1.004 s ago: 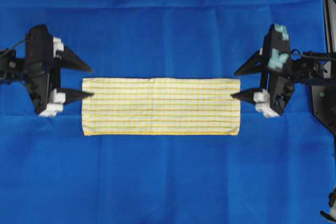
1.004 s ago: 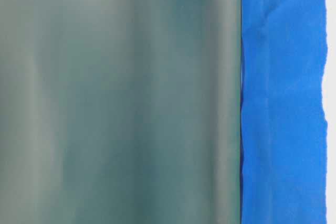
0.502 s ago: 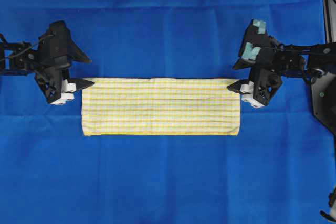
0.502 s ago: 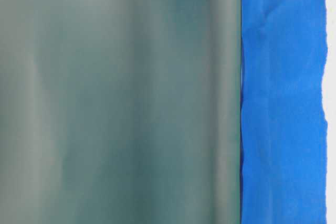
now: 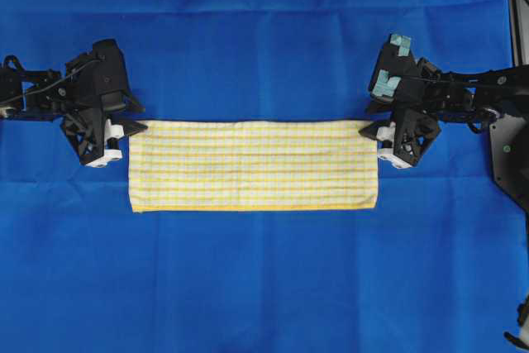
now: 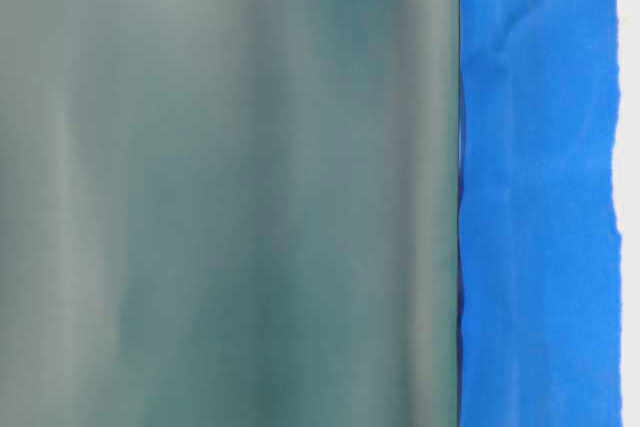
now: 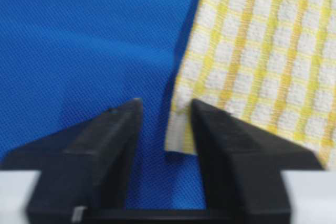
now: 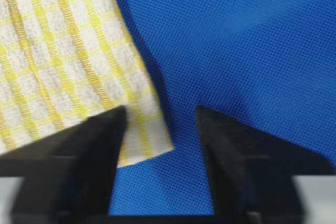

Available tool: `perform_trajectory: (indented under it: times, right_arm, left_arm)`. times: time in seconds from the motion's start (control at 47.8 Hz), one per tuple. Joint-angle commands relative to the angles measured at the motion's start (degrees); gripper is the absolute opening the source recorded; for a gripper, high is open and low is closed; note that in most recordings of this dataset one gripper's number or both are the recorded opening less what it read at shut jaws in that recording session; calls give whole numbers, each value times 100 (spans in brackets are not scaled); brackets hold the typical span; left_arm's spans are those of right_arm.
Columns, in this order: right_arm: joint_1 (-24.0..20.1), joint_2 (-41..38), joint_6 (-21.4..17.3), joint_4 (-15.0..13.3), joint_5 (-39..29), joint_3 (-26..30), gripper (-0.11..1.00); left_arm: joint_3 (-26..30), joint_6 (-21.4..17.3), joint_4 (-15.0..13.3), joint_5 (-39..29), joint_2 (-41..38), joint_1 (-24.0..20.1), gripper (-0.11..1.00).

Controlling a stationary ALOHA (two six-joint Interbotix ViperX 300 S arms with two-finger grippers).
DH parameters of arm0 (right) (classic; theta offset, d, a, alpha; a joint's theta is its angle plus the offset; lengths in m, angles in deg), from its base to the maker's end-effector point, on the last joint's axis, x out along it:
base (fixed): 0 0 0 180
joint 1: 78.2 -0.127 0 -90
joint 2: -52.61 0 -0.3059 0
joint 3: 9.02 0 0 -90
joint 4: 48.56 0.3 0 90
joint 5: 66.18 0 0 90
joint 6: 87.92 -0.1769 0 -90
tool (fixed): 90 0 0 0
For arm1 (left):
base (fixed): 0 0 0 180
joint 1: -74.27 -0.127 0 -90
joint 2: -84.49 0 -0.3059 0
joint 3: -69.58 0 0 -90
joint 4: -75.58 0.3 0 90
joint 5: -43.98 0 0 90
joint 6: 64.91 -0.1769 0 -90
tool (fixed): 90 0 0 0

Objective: Fold the yellow towel.
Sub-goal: 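Grasp the short ends of the folded strip with both grippers, then lift the strip and swing it to a vertical orientation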

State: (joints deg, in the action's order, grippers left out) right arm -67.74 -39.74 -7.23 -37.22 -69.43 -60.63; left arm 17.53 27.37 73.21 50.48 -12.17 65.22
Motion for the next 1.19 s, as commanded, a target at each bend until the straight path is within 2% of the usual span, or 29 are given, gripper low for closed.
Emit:
perform_trajectory:
  times: [0.0,0.084,0.126,0.146,0.418,0.607,0.795,1.172]
  right_arm:
    - [-44,35,18,-35,0,70,36]
    - [-53,35,18,-97,0,70,17]
    - [-53,44,18,-105,0,79,6]
    - [-53,44,18,-114,0,79,5]
    - [-35,132,9,-158,26,79,5]
    - [0,519,-18,-158,-62,88,5]
    - [53,1239,-26,-202,-343,105,5]
    - [185,2549,-44,-439,-1169,149,5]
  left_arm:
    - [79,-9,-9,-158,18,44,24]
    - [105,-9,-9,-272,9,123,9]
    - [132,-9,-9,-343,9,158,4]
    - [149,-9,-9,-369,0,176,4]
    - [369,-62,-9,-747,62,185,4]
    - [615,-53,-9,-1072,404,185,4]
    - [835,-53,0,-1661,1072,185,4]
    - [826,-62,26,-2426,2602,176,4]
